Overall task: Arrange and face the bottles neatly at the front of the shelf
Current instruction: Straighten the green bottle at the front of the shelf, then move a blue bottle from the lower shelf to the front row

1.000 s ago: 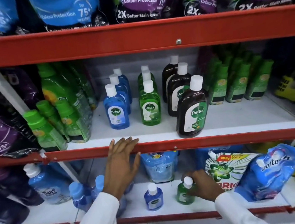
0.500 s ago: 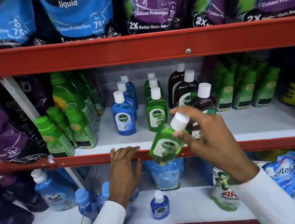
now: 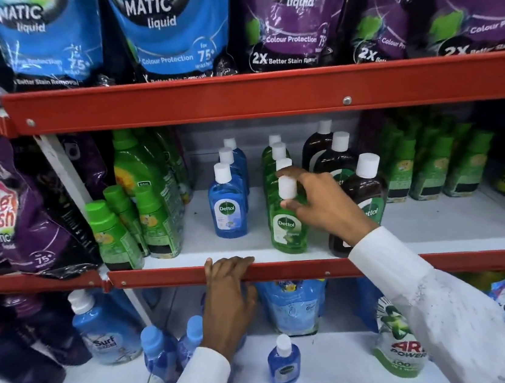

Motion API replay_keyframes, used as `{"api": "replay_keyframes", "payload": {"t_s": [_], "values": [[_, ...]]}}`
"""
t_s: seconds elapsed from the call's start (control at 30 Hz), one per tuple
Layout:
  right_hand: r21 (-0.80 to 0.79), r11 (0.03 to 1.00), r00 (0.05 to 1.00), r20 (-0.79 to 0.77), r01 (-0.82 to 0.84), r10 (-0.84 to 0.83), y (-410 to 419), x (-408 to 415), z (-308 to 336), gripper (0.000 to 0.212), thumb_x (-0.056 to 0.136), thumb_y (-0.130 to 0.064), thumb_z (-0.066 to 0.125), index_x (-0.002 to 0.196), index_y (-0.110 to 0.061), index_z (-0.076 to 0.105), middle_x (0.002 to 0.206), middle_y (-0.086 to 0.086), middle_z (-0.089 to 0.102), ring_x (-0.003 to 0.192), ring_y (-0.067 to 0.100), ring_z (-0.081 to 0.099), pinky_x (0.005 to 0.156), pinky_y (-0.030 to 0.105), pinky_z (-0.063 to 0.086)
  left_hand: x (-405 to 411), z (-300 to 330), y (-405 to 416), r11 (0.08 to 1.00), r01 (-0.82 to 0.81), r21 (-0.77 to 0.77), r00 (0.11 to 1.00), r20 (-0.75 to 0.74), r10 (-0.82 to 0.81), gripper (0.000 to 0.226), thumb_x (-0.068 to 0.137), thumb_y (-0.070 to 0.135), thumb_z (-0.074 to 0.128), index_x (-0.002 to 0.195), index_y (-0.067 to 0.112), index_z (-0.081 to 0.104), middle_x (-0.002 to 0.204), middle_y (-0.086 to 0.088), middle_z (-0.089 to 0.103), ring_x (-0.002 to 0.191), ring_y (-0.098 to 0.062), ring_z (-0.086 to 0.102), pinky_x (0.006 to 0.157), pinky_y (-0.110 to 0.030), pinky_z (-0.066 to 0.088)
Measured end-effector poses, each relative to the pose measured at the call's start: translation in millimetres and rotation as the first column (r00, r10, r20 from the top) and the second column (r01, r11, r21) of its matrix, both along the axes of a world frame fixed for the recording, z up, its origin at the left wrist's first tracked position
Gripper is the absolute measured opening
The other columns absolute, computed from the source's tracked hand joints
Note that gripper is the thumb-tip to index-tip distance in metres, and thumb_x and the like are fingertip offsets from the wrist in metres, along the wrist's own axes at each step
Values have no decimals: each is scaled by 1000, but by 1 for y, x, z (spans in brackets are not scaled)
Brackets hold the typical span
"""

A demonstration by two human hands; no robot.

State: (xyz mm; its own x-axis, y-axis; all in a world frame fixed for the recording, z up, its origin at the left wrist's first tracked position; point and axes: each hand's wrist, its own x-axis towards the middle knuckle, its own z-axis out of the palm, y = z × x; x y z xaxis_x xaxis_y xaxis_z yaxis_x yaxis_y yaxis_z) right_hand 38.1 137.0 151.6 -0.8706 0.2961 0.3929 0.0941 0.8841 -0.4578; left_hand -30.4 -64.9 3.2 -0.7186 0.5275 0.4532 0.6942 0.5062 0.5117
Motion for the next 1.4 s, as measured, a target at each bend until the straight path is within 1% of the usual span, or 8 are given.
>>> {"api": "replay_keyframes", "payload": {"t_s": [0.37,0.47,0.57,0.7,0.8,0.87,1.1,1.4], "values": [[14,1000,998,-67,4,-3,2,11,-2,68,84,-18,70,145,-21,41,117,12,65,82,16,58,76,25,46,0,2,-7,998,23,-53,997,-76,-27,54,73,18,69,125,27,58,120,3,63,117,-18,52,118,-46,20],[69,996,972,-232,55,-37,-12,35,-7,55,87,-20,68,138,-19,48,124,7,58,108,19,56,94,33,49,-4,2,-14,998,40,-54,997,-70,-44,56,75,20,67,129,24,54,127,-2,61,126,-24,47,119,-47,20],[72,997,904,-425,-10,40,-30,63,-38,30,87,-13,66,117,-13,63,111,2,62,100,11,55,92,22,45,-14,0,-32,998,-10,-59,996,-88,5,60,75,19,66,133,23,51,137,-5,55,135,-26,39,123,-41,11],[-103,968,974,-26,-228,226,-37,70,-133,32,82,-19,69,114,-25,64,110,-7,65,93,-1,57,87,26,53,-18,0,-47,997,25,-67,996,-86,-31,64,75,15,64,136,27,49,138,-2,54,137,-24,36,123,-42,9],[-126,956,862,413,-267,295,-35,61,-199,75,73,-39,77,140,-33,43,142,-6,53,126,13,51,104,39,48,-15,4,-42,999,7,-34,999,-36,-8,56,74,21,61,130,27,56,129,-4,60,130,-23,43,122,-45,12],[-161,955,788,540,-250,297,-37,53,-225,86,69,-40,82,143,-33,40,145,-3,53,130,19,49,105,34,45,-15,3,-41,999,3,-43,999,-40,-4,55,75,22,61,129,25,57,128,-4,61,129,-24,44,122,-45,12],[-193,954,800,521,-231,299,-48,35,-237,33,66,-18,84,95,-23,69,103,6,74,95,25,65,79,36,54,-13,5,-45,998,23,-50,999,-35,-25,57,76,22,59,133,27,53,135,-3,57,134,-23,40,123,-46,11],[-133,968,951,200,-214,237,-58,46,-100,35,64,-31,85,95,-26,70,81,-7,72,64,2,57,66,26,51,-41,9,-76,991,45,-125,994,-97,-58,58,80,18,68,134,28,51,137,0,56,135,-22,41,123,-33,3]]}}
